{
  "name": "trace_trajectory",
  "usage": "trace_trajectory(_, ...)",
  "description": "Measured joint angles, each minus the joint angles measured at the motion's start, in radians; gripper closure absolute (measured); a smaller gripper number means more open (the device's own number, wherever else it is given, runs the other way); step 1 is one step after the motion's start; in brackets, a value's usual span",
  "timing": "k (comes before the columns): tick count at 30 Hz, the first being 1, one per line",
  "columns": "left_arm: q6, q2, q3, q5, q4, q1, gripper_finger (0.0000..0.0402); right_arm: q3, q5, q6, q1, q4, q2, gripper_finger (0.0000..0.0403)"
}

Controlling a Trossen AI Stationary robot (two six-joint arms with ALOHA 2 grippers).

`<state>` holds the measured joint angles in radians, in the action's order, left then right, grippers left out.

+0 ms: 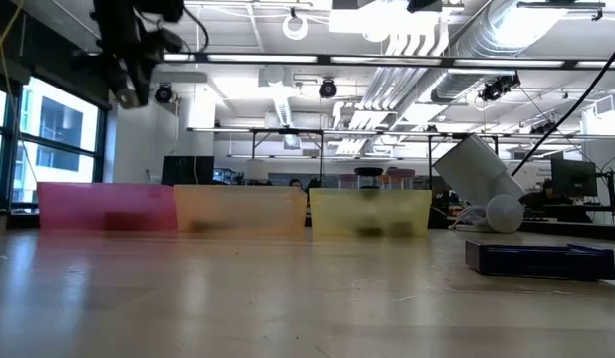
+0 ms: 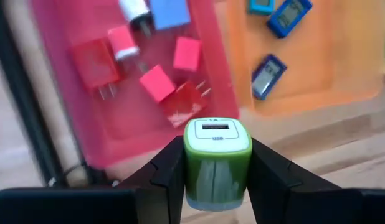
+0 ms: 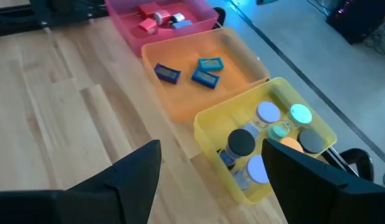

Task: Pick & Place Office items
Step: Put the green charger adapter into the red bin

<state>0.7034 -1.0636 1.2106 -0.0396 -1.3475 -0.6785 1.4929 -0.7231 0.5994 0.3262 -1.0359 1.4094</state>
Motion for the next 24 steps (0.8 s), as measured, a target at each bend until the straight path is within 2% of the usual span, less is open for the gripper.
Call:
trace_trajectory(2,-0.094,-0.048,0.0,0.043,0.036,-0.093,0.0282,0.0,0.001,-0.001,-0.012,0.0,0.0,0.0136)
trace_trajectory(6,-0.208,-0.163,0.0,0.049,0.041,-0.255,0.0282,0.0,0.037,-0.002,-0.03,0.0,0.0,0.0136)
trace_trajectory(10,-0.28,-0.278,0.0,0.041,0.044,-0.354,0.0282,0.0,0.079,-0.002,-0.039,-0.002,0.0,0.0136)
trace_trajectory(20,-0.313,-0.473,0.0,0.079,0.236,-0.42,0.0282,0.0,0.079,-0.002,-0.039,-0.004,0.0,0.0136)
trace_trajectory(24,-0.274,-0.513,0.0,0.028,0.29,-0.431,0.0282,0.0,0.079,-0.002,-0.039,-0.005,0.0,0.0136)
